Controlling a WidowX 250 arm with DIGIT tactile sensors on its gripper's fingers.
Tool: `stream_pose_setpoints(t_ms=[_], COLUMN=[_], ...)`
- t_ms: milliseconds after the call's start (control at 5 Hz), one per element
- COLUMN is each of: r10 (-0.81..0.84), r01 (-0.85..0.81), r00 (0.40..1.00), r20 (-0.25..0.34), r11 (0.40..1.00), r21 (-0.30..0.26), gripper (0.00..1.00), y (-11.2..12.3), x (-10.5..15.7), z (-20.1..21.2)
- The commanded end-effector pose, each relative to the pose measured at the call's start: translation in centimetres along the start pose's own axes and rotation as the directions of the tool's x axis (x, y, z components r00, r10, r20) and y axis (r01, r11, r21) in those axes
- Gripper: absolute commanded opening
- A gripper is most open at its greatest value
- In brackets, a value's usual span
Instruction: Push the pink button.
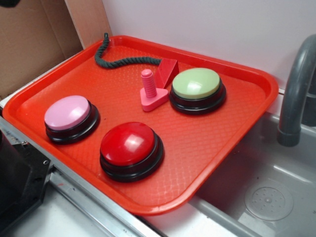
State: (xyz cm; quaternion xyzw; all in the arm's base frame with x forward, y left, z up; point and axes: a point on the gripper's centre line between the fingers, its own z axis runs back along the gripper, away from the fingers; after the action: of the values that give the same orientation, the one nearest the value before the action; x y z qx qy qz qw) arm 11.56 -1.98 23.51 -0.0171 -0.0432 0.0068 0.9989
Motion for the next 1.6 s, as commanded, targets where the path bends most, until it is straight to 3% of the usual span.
stream_pose_setpoints(t_ms=[0,200,600,800,1000,1200,1400], r10=[0.0,-0.025,-0.135,-0.18,-0.2,-0.194,-0.224], r01=[0.0,0.025,0.145,0.189,0.209,0.218,0.259], r00=[1.0,0.997,0.98,0.965,0.956,0.956,0.959], r20=[0.0,-0.079,-0.148,-0.192,-0.216,-0.218,-0.176], r11=[1.0,1.0,0.988,0.981,0.978,0.972,0.943], r21=[0.0,-0.007,0.052,0.031,0.02,0.091,0.208], gripper=[1.0,1.0,1.0,1.0,1.0,1.0,1.0], y=[0.0,1.9,3.0,2.7,3.6,5.0,6.0], x=[0.0,-0.3,1.8,3.1,2.6,1.9,0.5], z=[0.0,-3.8,-9.9,-12.5,-13.9,-13.1,-14.4])
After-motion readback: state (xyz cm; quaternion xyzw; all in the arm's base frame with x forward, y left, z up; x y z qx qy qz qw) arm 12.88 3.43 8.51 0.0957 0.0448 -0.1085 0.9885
